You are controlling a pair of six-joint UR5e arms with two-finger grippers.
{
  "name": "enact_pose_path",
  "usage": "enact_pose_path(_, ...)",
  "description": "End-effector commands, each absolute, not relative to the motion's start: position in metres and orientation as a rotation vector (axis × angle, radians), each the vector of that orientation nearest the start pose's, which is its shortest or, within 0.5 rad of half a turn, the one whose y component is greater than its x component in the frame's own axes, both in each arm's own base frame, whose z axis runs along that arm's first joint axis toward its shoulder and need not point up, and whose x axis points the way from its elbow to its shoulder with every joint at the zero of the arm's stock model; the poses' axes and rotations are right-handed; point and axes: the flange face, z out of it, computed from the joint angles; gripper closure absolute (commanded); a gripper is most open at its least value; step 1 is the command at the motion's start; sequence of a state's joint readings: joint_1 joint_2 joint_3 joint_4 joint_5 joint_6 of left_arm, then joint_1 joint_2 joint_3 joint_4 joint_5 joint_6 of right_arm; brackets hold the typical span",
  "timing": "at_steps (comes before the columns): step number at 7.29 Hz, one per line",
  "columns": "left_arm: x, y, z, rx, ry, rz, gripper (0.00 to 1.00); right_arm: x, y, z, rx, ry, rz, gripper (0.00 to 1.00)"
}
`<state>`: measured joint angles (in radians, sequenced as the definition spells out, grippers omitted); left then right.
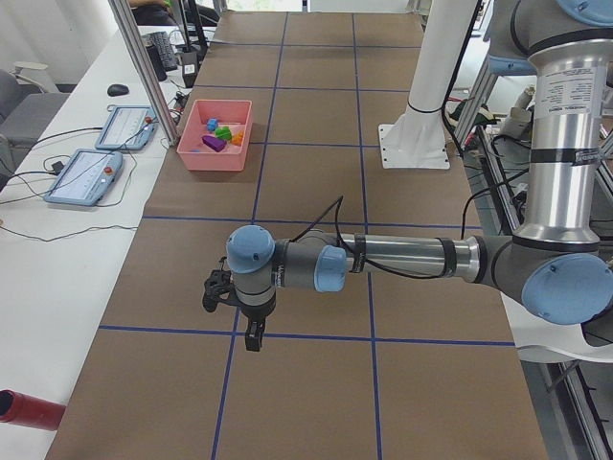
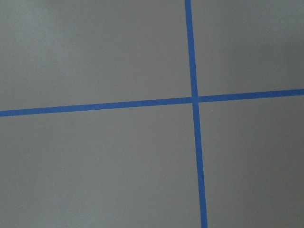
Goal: Put all blocks into box
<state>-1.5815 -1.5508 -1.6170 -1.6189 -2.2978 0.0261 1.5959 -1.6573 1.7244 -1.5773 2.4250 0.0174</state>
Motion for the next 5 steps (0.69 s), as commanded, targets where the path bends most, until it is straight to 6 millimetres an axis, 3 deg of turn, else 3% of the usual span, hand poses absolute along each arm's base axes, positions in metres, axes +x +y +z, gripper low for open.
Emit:
enact_pose_path(1,-0.0724,-0.4877,0.6449,0.082,0.724,0.039,0.00,0.0710,-0.4565,0.6190,0.061,-0.851,0.016,0.00)
enact_pose_path(5,-0.0724,-0.4868,0.6500,0.068,0.724,0.033,0.00,0.0710,-0.4572,0.6183,0.058,-0.851,0.026,0.00)
